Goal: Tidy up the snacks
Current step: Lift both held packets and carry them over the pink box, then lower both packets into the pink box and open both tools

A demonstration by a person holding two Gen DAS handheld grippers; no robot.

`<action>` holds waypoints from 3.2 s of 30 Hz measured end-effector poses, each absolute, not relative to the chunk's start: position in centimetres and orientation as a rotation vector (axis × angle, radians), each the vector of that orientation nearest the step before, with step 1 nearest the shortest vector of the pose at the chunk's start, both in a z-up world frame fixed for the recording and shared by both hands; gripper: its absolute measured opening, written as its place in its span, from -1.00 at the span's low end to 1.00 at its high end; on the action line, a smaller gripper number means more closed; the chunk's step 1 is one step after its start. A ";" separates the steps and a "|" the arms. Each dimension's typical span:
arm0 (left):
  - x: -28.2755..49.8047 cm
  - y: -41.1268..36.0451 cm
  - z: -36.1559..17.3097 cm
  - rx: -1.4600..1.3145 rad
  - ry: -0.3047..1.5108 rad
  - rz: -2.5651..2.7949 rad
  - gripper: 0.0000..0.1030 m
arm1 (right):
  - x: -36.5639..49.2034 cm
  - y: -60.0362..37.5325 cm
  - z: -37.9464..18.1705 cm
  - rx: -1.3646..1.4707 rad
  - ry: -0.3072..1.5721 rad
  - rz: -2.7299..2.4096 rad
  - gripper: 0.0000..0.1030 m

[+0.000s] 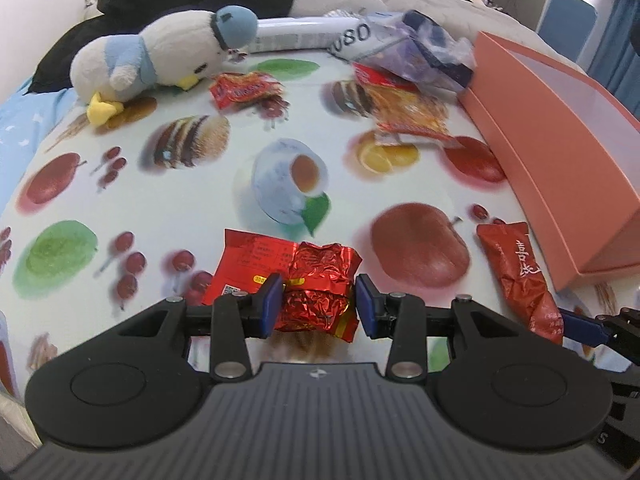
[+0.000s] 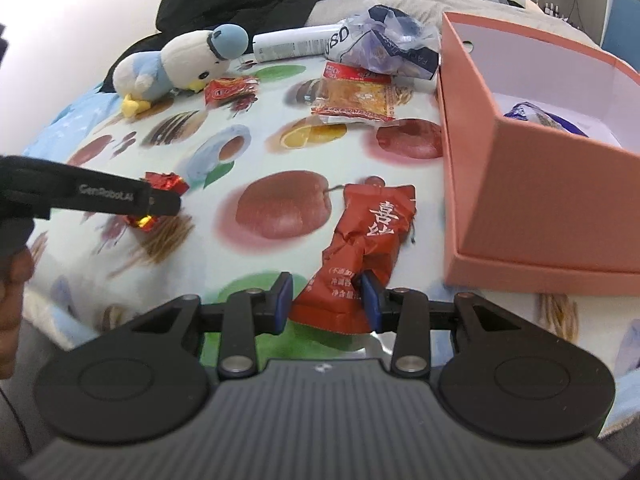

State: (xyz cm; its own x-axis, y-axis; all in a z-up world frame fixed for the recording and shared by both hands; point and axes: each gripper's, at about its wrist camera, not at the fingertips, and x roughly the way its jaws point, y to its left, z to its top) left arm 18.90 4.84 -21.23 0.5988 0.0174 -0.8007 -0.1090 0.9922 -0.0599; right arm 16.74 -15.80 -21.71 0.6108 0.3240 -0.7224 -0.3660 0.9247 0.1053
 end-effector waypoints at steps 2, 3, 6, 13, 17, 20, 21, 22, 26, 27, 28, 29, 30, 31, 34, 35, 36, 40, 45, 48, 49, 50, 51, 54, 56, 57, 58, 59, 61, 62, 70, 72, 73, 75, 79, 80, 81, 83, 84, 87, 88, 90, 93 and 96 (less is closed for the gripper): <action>18.8 4.3 -21.3 -0.108 0.930 0.054 -0.11 | 16.3 -16.4 -21.7 -0.050 0.825 0.406 -0.22; 18.9 4.0 -21.4 -0.108 0.935 0.045 -0.10 | 16.1 -16.7 -21.8 -0.047 0.828 0.404 -0.22; 19.6 3.7 -22.0 -0.131 0.964 0.016 -0.10 | 15.8 -17.5 -21.8 -0.043 0.833 0.396 -0.21; 20.1 3.0 -22.3 -0.065 0.989 -0.006 0.40 | 16.1 -19.0 -22.7 0.000 0.860 0.368 0.26; 20.1 2.6 -22.7 -0.007 0.990 -0.020 0.44 | 16.3 -18.9 -22.8 0.016 0.843 0.381 0.26; 19.9 2.3 -23.1 0.035 0.989 -0.023 0.39 | 16.6 -18.5 -23.0 0.008 0.833 0.371 0.26; 19.9 2.1 -23.3 0.050 0.989 -0.023 0.32 | 16.8 -18.4 -23.1 0.005 0.832 0.371 0.26; 19.8 2.0 -23.5 0.063 0.991 -0.021 0.27 | 16.9 -18.3 -23.2 0.000 0.828 0.367 0.26; 19.8 2.2 -23.7 0.027 0.991 -0.030 0.03 | 17.3 -18.1 -23.6 -0.025 0.813 0.356 0.27; 19.8 2.2 -23.7 0.027 0.989 -0.031 -0.07 | 17.4 -18.1 -23.6 -0.027 0.812 0.357 0.27; 19.8 2.1 -23.7 0.028 0.987 -0.031 -0.10 | 17.4 -18.1 -23.6 -0.026 0.812 0.357 0.27; 19.8 2.0 -23.7 0.029 0.986 -0.031 -0.15 | 17.4 -18.1 -23.7 -0.027 0.812 0.359 0.26; 19.9 1.9 -23.6 0.032 0.986 -0.030 -0.16 | 17.4 -18.1 -23.7 -0.032 0.811 0.372 0.25; 19.9 1.9 -23.6 0.030 0.987 -0.028 -0.18 | 17.4 -18.0 -23.7 -0.042 0.813 0.393 0.23; 19.9 2.1 -23.3 0.001 0.990 -0.032 -0.27 | 17.2 -17.5 -23.6 -0.092 0.808 0.395 -0.01; 19.9 2.1 -23.2 -0.009 0.988 -0.032 -0.27 | 17.2 -17.5 -23.5 -0.093 0.811 0.399 -0.05; 19.9 2.1 -23.0 -0.015 0.985 -0.033 -0.27 | 17.1 -17.4 -23.5 -0.100 0.811 0.401 -0.10; 19.5 2.0 -21.8 -0.025 0.962 -0.034 -0.27 | 16.9 -17.3 -23.2 -0.130 0.798 0.391 -0.30; 19.3 1.8 -20.3 -0.061 0.934 -0.020 -0.27 | 16.6 -17.9 -22.7 -0.106 0.785 0.377 -0.36; 19.0 1.7 -19.2 -0.084 0.922 -0.020 -0.27 | 16.1 -18.2 -21.7 -0.104 0.755 0.368 -0.36; 18.9 1.6 -18.9 -0.089 0.918 -0.017 -0.27 | 16.0 -18.3 -21.4 -0.095 0.751 0.366 -0.36; 18.7 1.5 -18.4 -0.094 0.912 -0.016 -0.27 | 15.8 -18.5 -21.0 -0.081 0.747 0.367 -0.36; 18.5 1.4 -17.9 -0.100 0.905 -0.019 -0.27 | 15.6 -18.6 -20.6 -0.067 0.740 0.368 -0.36; 17.8 1.0 -16.3 -0.113 0.882 -0.032 -0.27 | 14.9 -19.1 -19.0 -0.039 0.711 0.372 -0.36; 17.2 0.7 -15.3 -0.114 0.864 -0.043 -0.27 | 14.5 -19.3 -17.9 -0.019 0.690 0.372 -0.36; 16.9 0.5 -14.8 -0.115 0.856 -0.049 -0.27 | 14.3 -19.4 -17.3 -0.010 0.678 0.371 -0.36; 16.7 0.4 -14.2 -0.120 0.847 -0.056 -0.27 | 14.1 -19.6 -16.8 -0.002 0.667 0.371 -0.36; 16.4 0.3 -13.8 -0.124 0.837 -0.061 -0.27 | 14.0 -19.6 -16.4 0.004 0.658 0.371 -0.36; 15.9 0.1 -12.8 -0.132 0.819 -0.069 -0.27 | 13.5 -19.8 -15.4 0.014 0.638 0.370 -0.36; 15.7 0.0 -12.5 -0.135 0.808 -0.075 -0.27 | 13.3 -19.8 -14.9 0.019 0.628 0.367 -0.36; 14.9 -1.3 -10.4 -0.149 0.768 -0.109 -0.27 | 11.6 -21.8 -12.1 0.051 0.549 0.304 -0.36; 14.6 -1.9 -9.7 -0.157 0.750 -0.128 -0.27 | 11.3 -22.4 -11.6 0.053 0.539 0.285 -0.36; 14.6 -2.2 -9.5 -0.160 0.744 -0.139 -0.27 | 11.2 -22.8 -11.4 0.057 0.536 0.274 -0.36; 14.3 -3.0 -8.9 -0.170 0.730 -0.162 -0.27 | 10.9 -23.6 -11.0 0.066 0.528 0.254 -0.36; 14.0 -5.1 -7.9 -0.171 0.706 -0.222 -0.27 | 10.2 -24.8 -10.2 0.070 0.511 0.222 -0.36; 13.9 -5.6 -7.7 -0.171 0.701 -0.236 -0.27 | 10.0 -25.1 -10.0 0.069 0.506 0.215 -0.36; 13.8 -6.0 -7.6 -0.169 0.697 -0.247 -0.27 | 9.8 -25.4 -9.9 0.070 0.502 0.208 -0.36; 13.8 -7.1 -7.5 -0.167 0.690 -0.270 -0.27 | 9.4 -26.2 -9.6 0.073 0.496 0.193 -0.36; 13.8 -7.6 -7.6 -0.163 0.689 -0.279 -0.27 | 9.3 -26.5 -9.6 0.070 0.493 0.185 -0.36; 14.3 -8.8 -7.7 -0.172 0.695 -0.303 -0.27 | 9.2 -27.4 -9.6 0.080 0.496 0.168 -0.36; 14.5 -9.1 -7.7 -0.175 0.697 -0.311 -0.27 | 9.2 -27.8 -9.6 0.082 0.495 0.161 -0.36; 15.1 -9.7 -7.7 -0.172 0.695 -0.323 -0.27 | 9.4 -28.3 -9.6 0.075 0.499 0.154 -0.36; 16.3 -10.9 -7.4 -0.158 0.676 -0.348 -0.27 | 10.1 -29.2 -9.8 0.086 0.506 0.148 -0.36; 18.2 -12.2 -7.0 -0.147 0.665 -0.370 -0.27 | 11.3 -30.0 -10.0 0.090 0.517 0.155 -0.36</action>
